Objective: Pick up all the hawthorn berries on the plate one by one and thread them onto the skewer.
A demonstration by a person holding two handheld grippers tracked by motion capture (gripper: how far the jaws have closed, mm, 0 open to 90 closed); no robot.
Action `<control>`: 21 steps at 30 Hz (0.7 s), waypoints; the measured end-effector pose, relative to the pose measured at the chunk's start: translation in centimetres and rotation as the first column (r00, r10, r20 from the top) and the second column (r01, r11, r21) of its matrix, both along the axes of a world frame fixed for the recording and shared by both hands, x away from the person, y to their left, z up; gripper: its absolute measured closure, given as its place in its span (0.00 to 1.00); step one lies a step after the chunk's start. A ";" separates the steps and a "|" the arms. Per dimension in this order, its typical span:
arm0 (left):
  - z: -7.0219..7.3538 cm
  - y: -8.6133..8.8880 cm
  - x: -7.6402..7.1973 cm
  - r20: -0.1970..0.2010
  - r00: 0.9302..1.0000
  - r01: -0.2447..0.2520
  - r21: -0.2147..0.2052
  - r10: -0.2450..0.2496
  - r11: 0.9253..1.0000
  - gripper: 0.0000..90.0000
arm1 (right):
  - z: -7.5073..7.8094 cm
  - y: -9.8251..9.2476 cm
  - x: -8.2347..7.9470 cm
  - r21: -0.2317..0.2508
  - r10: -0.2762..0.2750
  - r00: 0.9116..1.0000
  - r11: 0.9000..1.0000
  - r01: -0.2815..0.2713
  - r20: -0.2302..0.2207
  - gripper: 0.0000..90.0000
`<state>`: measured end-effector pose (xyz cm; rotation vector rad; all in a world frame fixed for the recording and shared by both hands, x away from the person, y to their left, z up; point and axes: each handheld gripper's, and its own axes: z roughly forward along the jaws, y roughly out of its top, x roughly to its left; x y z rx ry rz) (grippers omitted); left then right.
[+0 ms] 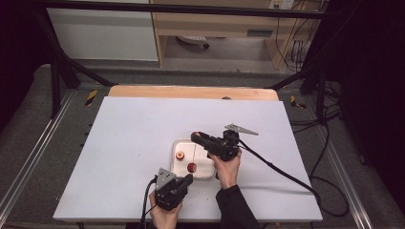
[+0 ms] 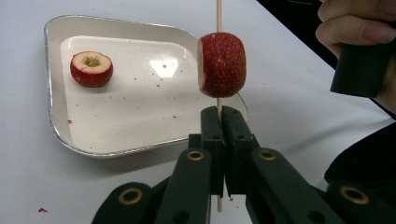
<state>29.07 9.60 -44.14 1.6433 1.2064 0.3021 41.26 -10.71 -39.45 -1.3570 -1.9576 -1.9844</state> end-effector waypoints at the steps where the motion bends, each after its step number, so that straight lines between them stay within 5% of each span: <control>1: 0.0 0.0 0.0 0.000 1.000 0.000 0.002 0.000 1.000 0.98 | -0.1 0.0 0.0 0.000 -0.001 1.000 1.000 0.001 0.004 0.67; 21: -0.1 0.0 0.1 -0.005 1.000 0.003 0.006 -0.003 1.000 0.98 | -0.1 0.1 -0.1 0.009 0.011 1.000 1.000 -0.011 -0.001 0.67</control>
